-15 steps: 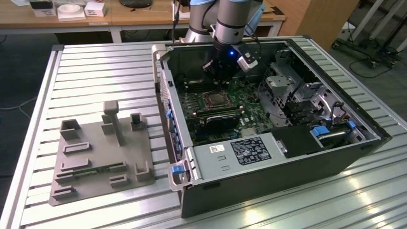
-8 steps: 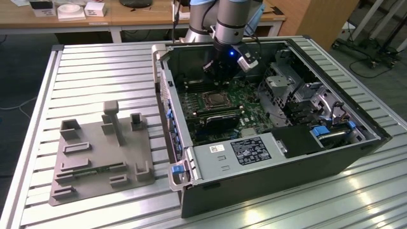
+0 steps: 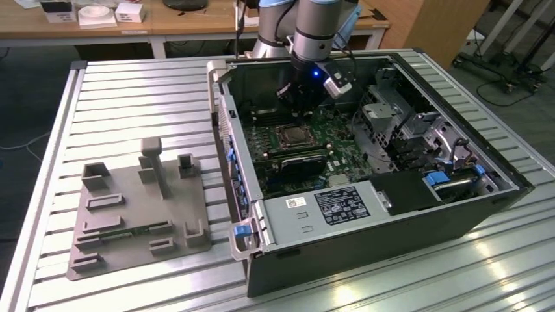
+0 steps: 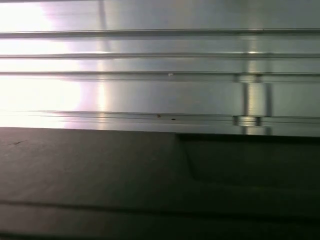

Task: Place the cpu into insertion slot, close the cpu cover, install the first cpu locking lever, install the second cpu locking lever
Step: 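Install the first cpu locking lever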

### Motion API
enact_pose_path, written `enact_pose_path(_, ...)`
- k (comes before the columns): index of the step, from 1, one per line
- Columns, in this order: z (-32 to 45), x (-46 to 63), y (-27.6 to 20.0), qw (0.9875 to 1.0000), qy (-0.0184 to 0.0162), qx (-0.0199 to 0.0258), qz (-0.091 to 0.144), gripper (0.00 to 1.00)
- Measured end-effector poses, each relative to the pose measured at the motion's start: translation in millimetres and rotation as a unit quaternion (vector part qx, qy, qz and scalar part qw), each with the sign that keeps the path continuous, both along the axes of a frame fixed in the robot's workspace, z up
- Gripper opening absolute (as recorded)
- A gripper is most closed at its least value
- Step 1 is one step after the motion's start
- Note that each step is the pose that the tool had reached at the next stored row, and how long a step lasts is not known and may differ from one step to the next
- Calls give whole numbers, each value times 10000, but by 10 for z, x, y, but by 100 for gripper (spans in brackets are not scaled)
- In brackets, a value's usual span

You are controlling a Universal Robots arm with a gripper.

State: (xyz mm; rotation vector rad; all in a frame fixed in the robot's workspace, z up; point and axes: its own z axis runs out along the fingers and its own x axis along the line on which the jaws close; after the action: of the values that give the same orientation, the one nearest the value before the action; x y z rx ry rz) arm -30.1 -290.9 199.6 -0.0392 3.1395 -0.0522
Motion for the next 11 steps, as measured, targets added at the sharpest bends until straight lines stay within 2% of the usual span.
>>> enact_pose_path(11,16,1,1,10000,-1,-3,0,10)
